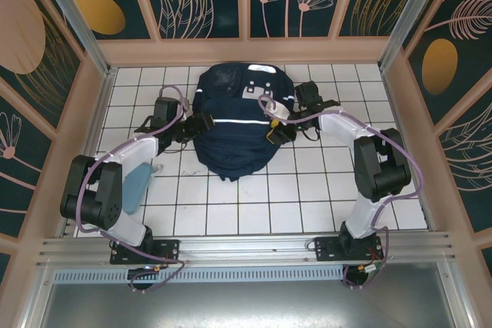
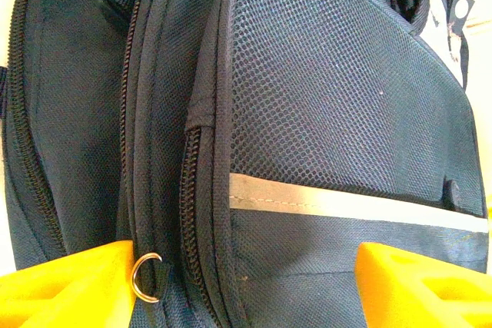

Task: Pack books, pencil case, and school supplies into a backpack

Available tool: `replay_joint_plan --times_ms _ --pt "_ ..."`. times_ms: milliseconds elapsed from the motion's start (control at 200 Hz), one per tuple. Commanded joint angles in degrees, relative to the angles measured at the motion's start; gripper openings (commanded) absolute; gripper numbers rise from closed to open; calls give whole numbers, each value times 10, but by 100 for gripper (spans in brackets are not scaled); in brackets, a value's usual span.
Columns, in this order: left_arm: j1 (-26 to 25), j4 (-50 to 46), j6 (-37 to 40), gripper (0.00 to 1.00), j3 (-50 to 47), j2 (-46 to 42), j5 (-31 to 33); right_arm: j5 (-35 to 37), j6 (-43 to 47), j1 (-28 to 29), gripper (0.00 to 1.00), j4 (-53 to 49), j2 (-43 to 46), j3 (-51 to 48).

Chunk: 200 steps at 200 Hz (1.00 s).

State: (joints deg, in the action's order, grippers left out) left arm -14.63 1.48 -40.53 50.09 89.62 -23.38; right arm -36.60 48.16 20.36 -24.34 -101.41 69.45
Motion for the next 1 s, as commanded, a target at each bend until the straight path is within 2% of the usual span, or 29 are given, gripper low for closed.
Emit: replay_joint_plan --times_ms 0,135,210,265,365,425,571,866,931,996 --pt "-3 14 3 73 8 7 -11 -54 16 12 47 -65 26 -4" --pt "-3 18 2 73 7 9 -13 -49 -13 27 46 -55 70 -51" --pt "-4 18 3 73 8 10 -14 -26 -41 38 39 -16 105 -91" --pt "-4 18 4 73 8 10 -14 -12 -58 41 39 9 126 -112" --pt "-4 17 5 73 10 13 -15 47 -103 43 48 75 160 -143" --pt "-3 17 4 73 10 13 -14 75 -112 46 58 88 170 -147" --pt "-4 21 2 73 8 12 -15 99 -128 55 63 106 168 -143" --pt "-4 22 -1 73 7 13 -21 127 -177 80 60 138 107 -123" --pt "-4 22 -1 73 7 13 -23 133 -185 82 57 137 98 -119" --pt "-4 24 -2 73 6 13 -24 134 -191 84 48 138 94 -118"
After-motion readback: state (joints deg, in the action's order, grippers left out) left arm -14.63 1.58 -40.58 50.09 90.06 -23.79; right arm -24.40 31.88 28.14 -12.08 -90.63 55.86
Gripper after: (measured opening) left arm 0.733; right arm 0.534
